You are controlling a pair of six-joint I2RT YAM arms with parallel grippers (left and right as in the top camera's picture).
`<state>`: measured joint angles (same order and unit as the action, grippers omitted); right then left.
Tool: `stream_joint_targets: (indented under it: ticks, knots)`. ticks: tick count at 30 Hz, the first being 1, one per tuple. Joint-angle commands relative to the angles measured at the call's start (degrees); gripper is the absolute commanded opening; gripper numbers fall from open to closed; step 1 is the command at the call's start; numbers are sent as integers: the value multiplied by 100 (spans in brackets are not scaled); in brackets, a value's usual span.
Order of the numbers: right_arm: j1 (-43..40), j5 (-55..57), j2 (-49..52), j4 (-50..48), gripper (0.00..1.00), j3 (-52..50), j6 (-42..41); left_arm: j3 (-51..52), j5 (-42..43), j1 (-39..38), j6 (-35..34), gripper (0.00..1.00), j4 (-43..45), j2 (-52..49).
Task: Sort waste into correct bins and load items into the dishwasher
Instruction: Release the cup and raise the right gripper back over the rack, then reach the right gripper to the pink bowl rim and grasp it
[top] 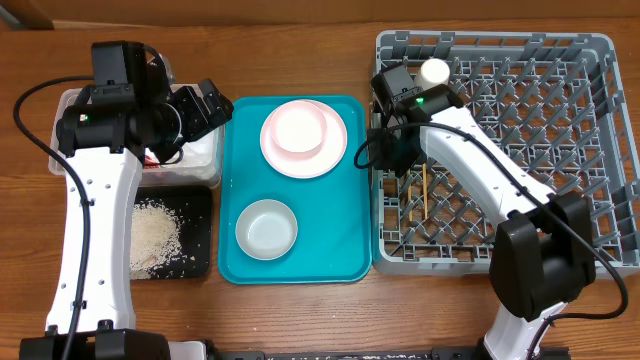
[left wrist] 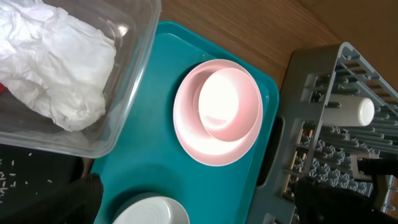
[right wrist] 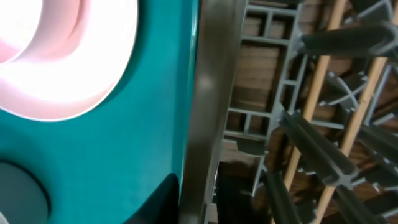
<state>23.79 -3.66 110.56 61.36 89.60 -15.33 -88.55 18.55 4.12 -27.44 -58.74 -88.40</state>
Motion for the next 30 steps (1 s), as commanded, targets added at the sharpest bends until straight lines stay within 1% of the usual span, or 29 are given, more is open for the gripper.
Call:
stream_joint_targets:
  ticks: [1,9,17,18,20,25,28,30]
  knots:
    - [4,92,15,85,19,-31,-39,-142,76,9,44,100,7,39]
    - [4,109,15,234,19,-28,-37,-142,76,9,44,100,9,39]
    - [-13,107,13,31,20,76,42,-142,76,9,44,100,9,39]
    - [-26,131,13,44,23,181,66,-142,76,9,44,100,7,39]
    - [-48,168,13,111,24,439,74,-142,76,9,44,100,7,39]
    - [-59,136,2,472,28,1502,72,-142,76,9,44,100,7,39]
    - [2,-216,2,540,28,2039,72,-142,76,9,44,100,9,39]
    - [63,-592,2,409,28,2175,74,-142,76,9,44,100,7,39]
